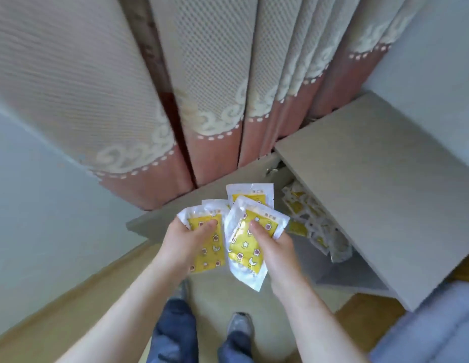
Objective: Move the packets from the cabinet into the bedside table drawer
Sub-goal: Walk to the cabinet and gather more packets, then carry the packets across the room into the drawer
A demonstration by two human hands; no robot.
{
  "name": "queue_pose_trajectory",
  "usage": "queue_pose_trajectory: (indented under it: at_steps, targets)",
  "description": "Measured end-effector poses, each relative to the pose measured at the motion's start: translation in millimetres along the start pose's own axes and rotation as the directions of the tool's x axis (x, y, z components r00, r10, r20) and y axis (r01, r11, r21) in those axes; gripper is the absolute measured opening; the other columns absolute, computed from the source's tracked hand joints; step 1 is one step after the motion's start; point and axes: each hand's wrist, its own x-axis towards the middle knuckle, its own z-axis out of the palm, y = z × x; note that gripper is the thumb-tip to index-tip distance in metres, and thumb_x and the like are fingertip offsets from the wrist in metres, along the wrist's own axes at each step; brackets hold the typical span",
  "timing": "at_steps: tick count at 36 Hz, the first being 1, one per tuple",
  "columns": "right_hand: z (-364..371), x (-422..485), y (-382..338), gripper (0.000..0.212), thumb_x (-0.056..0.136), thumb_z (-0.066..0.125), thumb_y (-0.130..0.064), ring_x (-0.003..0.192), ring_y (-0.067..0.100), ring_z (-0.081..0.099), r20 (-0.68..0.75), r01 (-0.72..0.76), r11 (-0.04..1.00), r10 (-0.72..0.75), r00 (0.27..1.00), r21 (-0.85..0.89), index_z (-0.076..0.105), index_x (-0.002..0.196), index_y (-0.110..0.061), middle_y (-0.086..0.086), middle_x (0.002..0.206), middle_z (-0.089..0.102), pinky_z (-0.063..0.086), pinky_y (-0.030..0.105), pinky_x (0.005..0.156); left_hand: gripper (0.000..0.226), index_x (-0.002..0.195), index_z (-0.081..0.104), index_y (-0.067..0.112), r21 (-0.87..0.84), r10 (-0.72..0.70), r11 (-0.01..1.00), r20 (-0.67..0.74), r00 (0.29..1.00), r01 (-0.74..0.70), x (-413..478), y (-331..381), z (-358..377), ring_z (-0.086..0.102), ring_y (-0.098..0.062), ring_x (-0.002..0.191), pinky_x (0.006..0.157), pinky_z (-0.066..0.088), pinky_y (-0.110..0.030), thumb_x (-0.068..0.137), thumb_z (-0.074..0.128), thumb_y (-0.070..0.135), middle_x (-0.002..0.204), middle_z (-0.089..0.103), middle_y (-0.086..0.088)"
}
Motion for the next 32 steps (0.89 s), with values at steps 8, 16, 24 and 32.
queue_pose_trajectory:
  at_steps: [8, 16, 24, 32]
  targets:
    - [104, -82, -39, 0.025, 0.081, 0.065, -0.027, 0.086, 0.021, 0.071, 0.358, -0.059, 0.990, 0.100, 0.928, -0.124, 0.066, 0.103, -0.015, 0.007, 0.096, 0.074, 0.057, 0.031, 0.068, 0.011, 0.101, 0.062, 0.012, -0.301, 0.064, 0.949, -0.119, 0.991, -0.097, -102, 32, -114, 0.072, -0.025, 0.072, 0.054, 0.057, -0.039, 0.091, 0.058, 0.009, 0.085, 0.074, -0.010]
    - [265, -169, -13, 0.042, 0.065, 0.066, -0.030, 0.085, 0.029, 0.071, 0.623, -0.028, 0.962, 0.197, 0.757, -0.270, 0.066, 0.101, -0.008, 0.015, 0.097, 0.073, 0.056, 0.041, 0.078, 0.022, 0.113, 0.061, 0.008, -0.474, 0.108, 0.845, -0.301, 0.947, -0.247, -197, 18, -284, 0.069, -0.036, 0.088, 0.068, 0.057, -0.052, 0.091, 0.054, 0.010, 0.103, 0.070, -0.020]
    - [433, -293, 70, 0.015, 0.084, 0.065, -0.017, 0.083, 0.029, 0.071, 0.752, 0.125, 0.906, 0.252, 0.609, -0.404, 0.067, 0.097, -0.009, 0.013, 0.091, 0.074, 0.058, 0.039, 0.074, 0.014, 0.100, 0.064, 0.007, -0.571, -0.014, 0.715, -0.587, 0.809, -0.403, -312, -33, -456, 0.071, -0.032, 0.071, 0.062, 0.057, -0.053, 0.093, 0.052, 0.005, 0.088, 0.072, -0.020]
    - [556, -405, 162, 0.007, 0.084, 0.069, -0.017, 0.081, 0.024, 0.072, 0.849, 0.324, 0.801, 0.387, 0.359, -0.503, 0.070, 0.088, -0.012, 0.008, 0.087, 0.075, 0.058, 0.039, 0.075, 0.009, 0.094, 0.058, 0.012, -0.608, -0.285, 0.482, -0.789, 0.544, -0.631, -413, -99, -566, 0.068, -0.024, 0.052, 0.046, 0.056, -0.039, 0.094, 0.050, 0.007, 0.064, 0.070, -0.011]
